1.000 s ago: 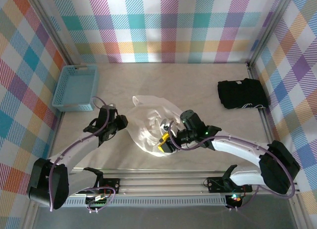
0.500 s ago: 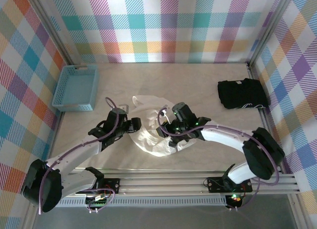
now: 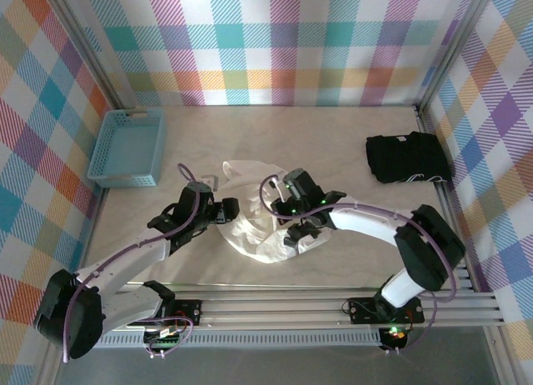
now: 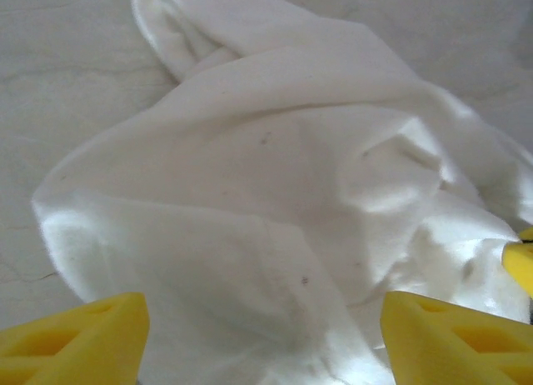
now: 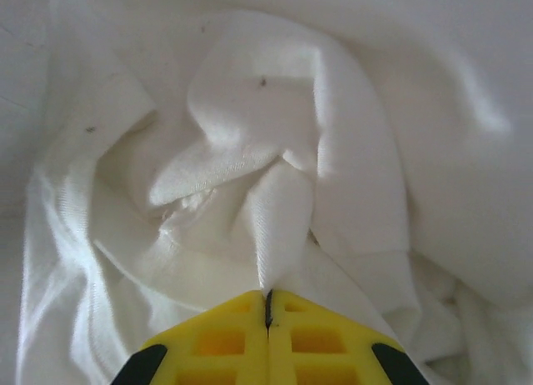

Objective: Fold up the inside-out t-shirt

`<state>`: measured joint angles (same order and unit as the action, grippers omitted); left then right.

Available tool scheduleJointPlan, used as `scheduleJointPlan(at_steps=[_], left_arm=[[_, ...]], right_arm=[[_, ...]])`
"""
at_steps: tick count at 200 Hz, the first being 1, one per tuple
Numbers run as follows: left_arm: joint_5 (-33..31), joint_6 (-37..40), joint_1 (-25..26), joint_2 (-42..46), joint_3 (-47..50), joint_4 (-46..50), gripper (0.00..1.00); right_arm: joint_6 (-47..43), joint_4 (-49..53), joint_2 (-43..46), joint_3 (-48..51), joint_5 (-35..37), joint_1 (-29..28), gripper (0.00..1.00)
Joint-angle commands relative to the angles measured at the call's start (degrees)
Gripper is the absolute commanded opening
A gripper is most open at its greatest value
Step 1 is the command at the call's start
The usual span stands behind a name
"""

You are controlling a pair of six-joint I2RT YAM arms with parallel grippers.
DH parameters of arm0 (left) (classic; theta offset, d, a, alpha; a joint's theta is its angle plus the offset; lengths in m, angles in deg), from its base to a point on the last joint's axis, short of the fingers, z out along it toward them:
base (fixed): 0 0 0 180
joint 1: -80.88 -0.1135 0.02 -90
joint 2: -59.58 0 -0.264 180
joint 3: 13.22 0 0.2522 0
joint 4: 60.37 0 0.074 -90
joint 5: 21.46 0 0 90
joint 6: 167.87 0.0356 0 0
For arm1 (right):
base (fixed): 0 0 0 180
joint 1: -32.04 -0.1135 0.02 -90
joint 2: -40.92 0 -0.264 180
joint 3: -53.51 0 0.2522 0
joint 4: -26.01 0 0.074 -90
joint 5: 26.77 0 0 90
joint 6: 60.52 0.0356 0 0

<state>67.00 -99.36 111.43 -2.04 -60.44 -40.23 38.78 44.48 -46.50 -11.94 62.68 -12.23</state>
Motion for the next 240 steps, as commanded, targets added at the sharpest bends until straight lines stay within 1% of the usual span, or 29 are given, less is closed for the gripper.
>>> scheduleJointPlan(at_steps=[1, 22, 43, 66, 84, 108, 126, 156, 178, 208, 240], left_arm=[[6.92, 2.61, 1.50, 1.32, 0.85, -5.43, 0.74], [10.25, 3.97, 3.03, -1.34, -0.81, -7.15, 0.74], [10.65, 6.41, 5.12, -6.15, -4.08, -5.77, 0.74], [8.94, 9.12, 7.59, -10.26, -6.86, -3.89, 0.74], [7.29, 10.97, 9.42, -12.31, -8.45, -2.87, 0.75], [3.77, 13.37, 11.46, -14.58, -10.37, -1.09, 0.75], [2.69, 14.44, 12.63, -15.46, -10.68, -0.70, 0.72], [3.29, 15.86, 13.25, -16.56, -11.11, -0.96, 0.59], [2.97, 16.52, 13.37, -18.47, -12.45, -1.01, 0.53], [0.48, 16.84, 13.38, -21.19, -14.38, -1.21, 0.52], [1.46, 17.23, 13.35, -23.72, -16.19, -2.39, 0.53]], right_arm=[[-2.61, 0.77, 7.97, 0.18, -5.88, 2.74, 0.00], [-2.71, 0.32, 12.47, 1.49, -12.05, 5.11, 0.00], [-1.72, 0.39, 14.50, 2.53, -14.57, 7.31, 0.00], [0.30, -1.25, 15.64, 3.96, -16.90, 9.61, 0.00], [1.56, -2.85, 15.54, 4.69, -18.41, 10.34, 0.00], [2.03, -3.27, 14.40, 4.75, -18.58, 10.48, 0.00], [2.13, -3.55, 14.03, 4.79, -18.68, 10.61, 0.00], [2.30, -4.11, 13.54, 4.82, -18.93, 10.87, 0.00], [2.65, -4.62, 13.02, 4.81, -19.29, 10.96, 0.00], [2.96, -4.86, 12.89, 5.05, -19.60, 11.06, 0.00], [3.00, -4.80, 13.15, 5.29, -19.48, 11.14, 0.00]])
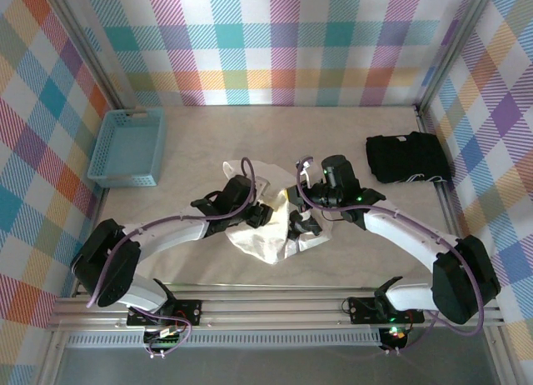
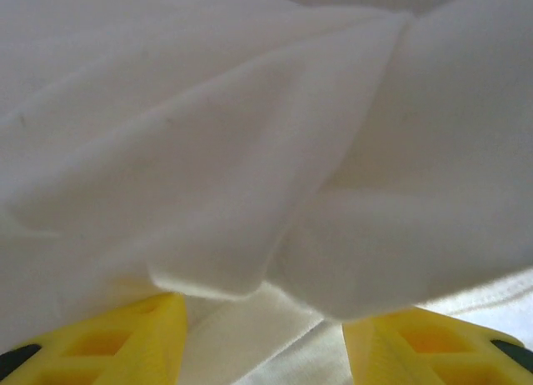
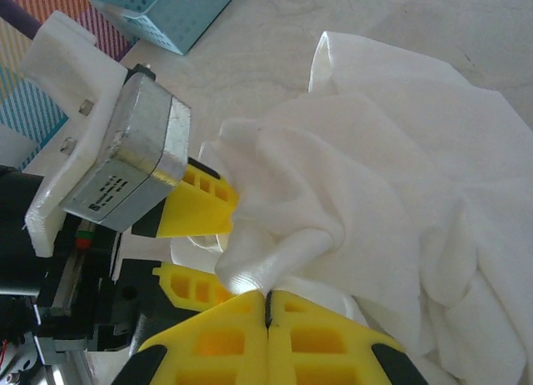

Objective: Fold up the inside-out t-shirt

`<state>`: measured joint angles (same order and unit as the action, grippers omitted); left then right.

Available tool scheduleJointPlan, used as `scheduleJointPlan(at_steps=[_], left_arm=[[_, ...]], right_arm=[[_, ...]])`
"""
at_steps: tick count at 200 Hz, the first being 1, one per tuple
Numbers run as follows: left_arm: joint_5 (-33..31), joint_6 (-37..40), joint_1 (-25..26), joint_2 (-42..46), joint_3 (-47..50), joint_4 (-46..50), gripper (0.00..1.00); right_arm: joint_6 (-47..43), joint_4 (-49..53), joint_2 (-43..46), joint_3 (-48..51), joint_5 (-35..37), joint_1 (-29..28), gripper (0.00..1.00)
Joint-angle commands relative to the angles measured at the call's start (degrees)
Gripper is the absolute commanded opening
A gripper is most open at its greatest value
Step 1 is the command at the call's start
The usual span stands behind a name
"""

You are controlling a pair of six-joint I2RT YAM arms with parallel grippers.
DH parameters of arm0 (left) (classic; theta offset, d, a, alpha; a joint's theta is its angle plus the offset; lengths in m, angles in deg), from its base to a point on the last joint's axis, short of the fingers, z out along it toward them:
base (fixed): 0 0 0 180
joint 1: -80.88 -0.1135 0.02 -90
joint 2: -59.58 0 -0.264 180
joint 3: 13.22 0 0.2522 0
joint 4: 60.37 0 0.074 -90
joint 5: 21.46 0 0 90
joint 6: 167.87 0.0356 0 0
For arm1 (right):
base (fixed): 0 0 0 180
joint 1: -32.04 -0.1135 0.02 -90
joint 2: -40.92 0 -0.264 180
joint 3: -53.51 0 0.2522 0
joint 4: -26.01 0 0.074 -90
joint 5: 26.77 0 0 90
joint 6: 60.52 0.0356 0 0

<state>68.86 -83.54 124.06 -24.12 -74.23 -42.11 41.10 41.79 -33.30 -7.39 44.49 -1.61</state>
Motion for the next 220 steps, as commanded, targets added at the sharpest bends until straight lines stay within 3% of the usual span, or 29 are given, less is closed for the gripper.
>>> scheduleJointPlan(at_steps=[1, 25, 72, 110, 166, 220], left_arm=[[-0.31, 1.43, 0.70, -1.73, -2.45, -0.53, 0.53], [1.41, 1.35, 0.73, -3.20, -2.90, -1.36, 0.60], [1.00, 0.71, 0.76, -5.12, -3.38, -2.11, 0.64], [-4.20, -0.74, 0.66, -4.07, -3.37, -2.23, 0.39], [-5.48, -1.08, 0.31, 5.81, -3.07, -0.33, 0.01], [-2.63, -1.17, -0.66, 20.06, -8.94, 1.29, 0.00]], right_arm=[[0.69, -2.11, -0.01, 0.78, -1.30, 0.51, 0.00], [0.60, -2.02, 0.25, 0.81, -1.12, 0.85, 0.00], [0.73, -2.88, -0.41, 0.73, -1.58, 1.13, 0.00], [0.36, -2.52, -0.42, 0.81, -1.15, 1.30, 0.00], [-0.29, -1.55, 2.31, -0.90, 0.68, 1.83, 0.00], [-5.25, 1.32, 8.66, -9.75, 2.49, 1.83, 0.00]])
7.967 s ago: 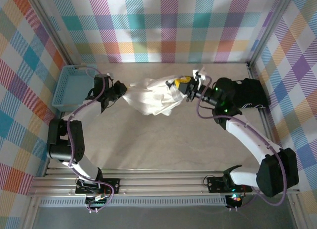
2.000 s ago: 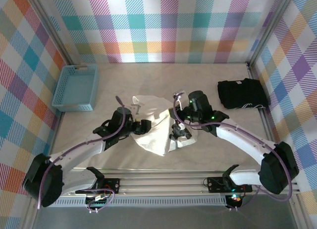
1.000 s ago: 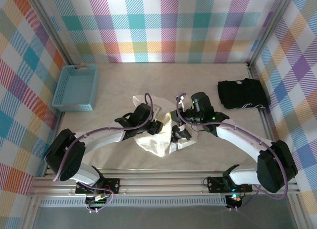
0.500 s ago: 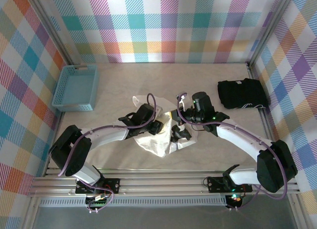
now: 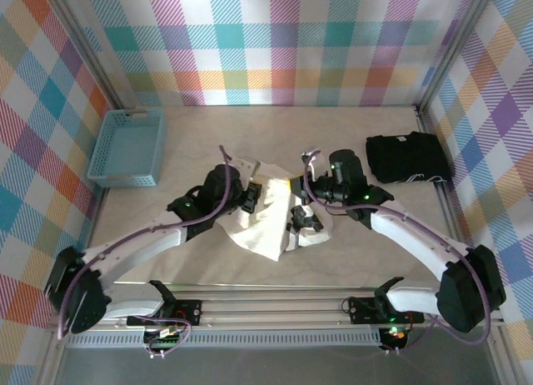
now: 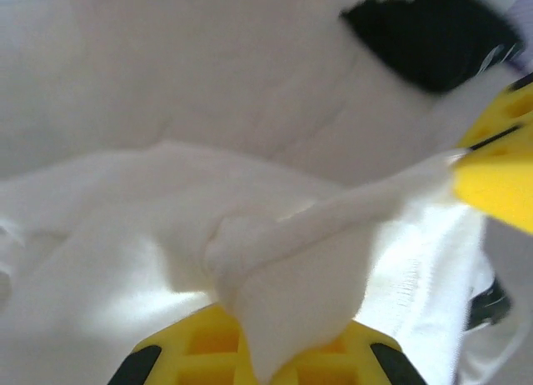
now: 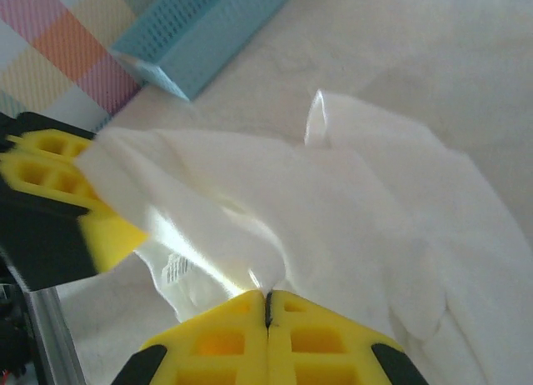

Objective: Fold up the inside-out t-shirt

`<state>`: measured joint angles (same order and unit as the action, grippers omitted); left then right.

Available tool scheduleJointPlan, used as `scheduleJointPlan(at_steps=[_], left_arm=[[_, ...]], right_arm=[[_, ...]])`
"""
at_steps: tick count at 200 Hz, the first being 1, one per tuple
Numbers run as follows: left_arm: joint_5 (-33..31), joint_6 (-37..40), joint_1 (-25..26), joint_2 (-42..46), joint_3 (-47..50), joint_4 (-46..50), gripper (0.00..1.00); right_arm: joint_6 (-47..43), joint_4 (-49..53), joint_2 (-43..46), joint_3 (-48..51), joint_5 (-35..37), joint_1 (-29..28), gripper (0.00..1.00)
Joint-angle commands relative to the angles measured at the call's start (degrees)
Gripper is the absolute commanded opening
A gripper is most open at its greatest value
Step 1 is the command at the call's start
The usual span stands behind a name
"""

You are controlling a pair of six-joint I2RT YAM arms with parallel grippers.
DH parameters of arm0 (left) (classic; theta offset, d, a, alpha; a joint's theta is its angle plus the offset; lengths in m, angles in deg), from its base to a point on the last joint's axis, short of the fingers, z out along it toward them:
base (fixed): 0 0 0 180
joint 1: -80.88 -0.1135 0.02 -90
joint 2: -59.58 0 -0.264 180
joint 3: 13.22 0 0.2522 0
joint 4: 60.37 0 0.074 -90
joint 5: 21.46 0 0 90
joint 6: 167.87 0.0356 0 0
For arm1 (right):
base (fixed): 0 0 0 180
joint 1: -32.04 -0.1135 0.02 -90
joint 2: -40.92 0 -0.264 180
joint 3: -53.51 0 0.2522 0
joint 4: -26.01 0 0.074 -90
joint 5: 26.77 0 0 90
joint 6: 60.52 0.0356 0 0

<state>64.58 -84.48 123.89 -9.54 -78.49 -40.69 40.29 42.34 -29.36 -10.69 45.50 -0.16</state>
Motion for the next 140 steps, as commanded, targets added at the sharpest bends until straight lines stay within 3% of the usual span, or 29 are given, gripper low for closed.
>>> scheduleJointPlan(at_steps=[1, 48, 88, 108, 140], left_arm=[[1.80, -0.19, -0.48, 5.66, -4.84, -0.12, 0.00], [19.39, -3.44, 0.14, 6.83, -13.58, -0.36, 0.00], [28.68, -3.58, 2.53, 7.86, -15.86, -2.97, 0.00], [25.15, -4.35, 2.63, 8.09, -15.00, -2.82, 0.00], [8.27, -6.44, 2.16, 8.32, -12.42, 0.80, 0.00]], right_arm=[[-4.44, 0.95, 4.90, -6.90, 1.61, 0.39, 0.00], [-15.96, 12.42, 9.55, -20.45, 8.42, 0.46, 0.00], [-22.51, 14.78, 11.41, -27.96, 13.63, 1.34, 0.00], [-22.40, 14.57, 7.82, -30.43, 11.32, 1.64, 0.00], [-19.70, 15.11, -4.18, -34.13, 2.58, 1.66, 0.00]])
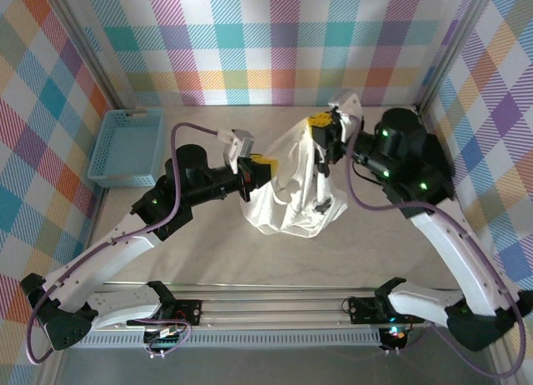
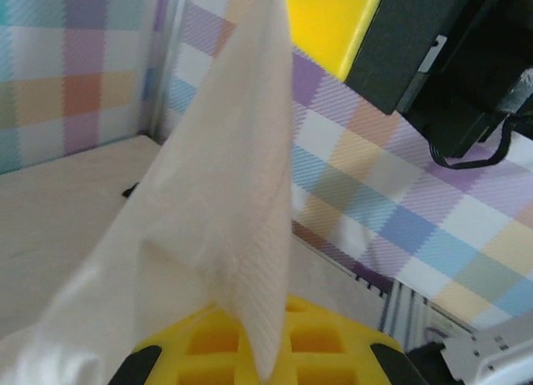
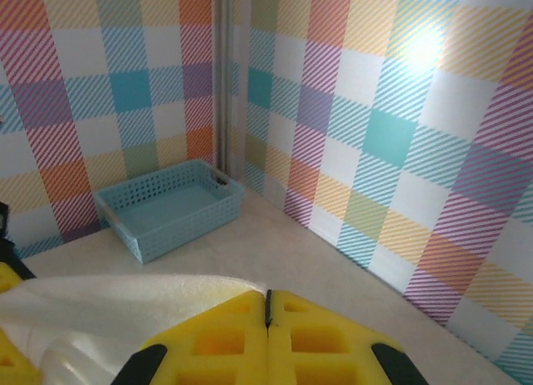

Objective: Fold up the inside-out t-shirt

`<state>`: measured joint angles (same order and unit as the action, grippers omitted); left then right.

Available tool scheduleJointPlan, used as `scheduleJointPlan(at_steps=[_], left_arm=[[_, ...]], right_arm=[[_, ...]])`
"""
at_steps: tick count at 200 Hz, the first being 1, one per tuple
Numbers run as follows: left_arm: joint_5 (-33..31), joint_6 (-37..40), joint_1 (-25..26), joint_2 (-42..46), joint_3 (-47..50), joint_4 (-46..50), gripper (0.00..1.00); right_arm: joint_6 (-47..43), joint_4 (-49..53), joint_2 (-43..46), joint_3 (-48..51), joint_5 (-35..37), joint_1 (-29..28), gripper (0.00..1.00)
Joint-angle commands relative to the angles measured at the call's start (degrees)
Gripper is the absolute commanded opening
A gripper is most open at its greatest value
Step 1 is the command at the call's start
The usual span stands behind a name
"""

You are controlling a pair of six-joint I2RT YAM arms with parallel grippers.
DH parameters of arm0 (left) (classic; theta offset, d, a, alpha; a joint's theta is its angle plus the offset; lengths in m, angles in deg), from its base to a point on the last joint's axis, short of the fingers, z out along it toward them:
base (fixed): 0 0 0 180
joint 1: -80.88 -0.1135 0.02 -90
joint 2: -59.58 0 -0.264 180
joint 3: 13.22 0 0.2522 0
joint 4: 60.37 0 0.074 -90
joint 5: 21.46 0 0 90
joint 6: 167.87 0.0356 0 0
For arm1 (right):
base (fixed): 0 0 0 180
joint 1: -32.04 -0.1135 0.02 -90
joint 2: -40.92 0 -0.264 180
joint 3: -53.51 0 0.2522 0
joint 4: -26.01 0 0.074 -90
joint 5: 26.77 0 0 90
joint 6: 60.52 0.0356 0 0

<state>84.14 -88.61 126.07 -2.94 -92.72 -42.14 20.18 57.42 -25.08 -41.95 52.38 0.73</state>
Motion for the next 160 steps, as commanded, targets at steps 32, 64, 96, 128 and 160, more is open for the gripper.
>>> scheduleJointPlan(at_steps=[32, 64, 96, 128, 160], left_arm=[[-24.84, -6.14, -3.96, 2.55, 5.96, 8.51, 0.00], [-27.59, -9.93, -10.61, 0.37, 10.59, 14.12, 0.00], [-28.32, -10.99, -15.60, -1.59, 14.58, 14.88, 0.00], [-30.13, -11.05, -18.78, -1.47, 17.25, 14.92, 0.00], [-33.59, -11.03, -19.35, -3.20, 17.84, 15.47, 0.09]], right_arm=[[7.93, 0.99, -25.37, -8.79, -16.62, 0.72, 0.02], [12.27, 6.05, -39.53, -16.01, -19.95, 0.37, 0.21], [10.67, 7.93, -36.34, -8.66, -14.71, 0.29, 0.33], [11.21, 7.83, -23.99, 10.26, -10.29, -0.11, 0.42], [15.32, 8.24, -16.34, 25.98, -5.79, -1.27, 0.48]])
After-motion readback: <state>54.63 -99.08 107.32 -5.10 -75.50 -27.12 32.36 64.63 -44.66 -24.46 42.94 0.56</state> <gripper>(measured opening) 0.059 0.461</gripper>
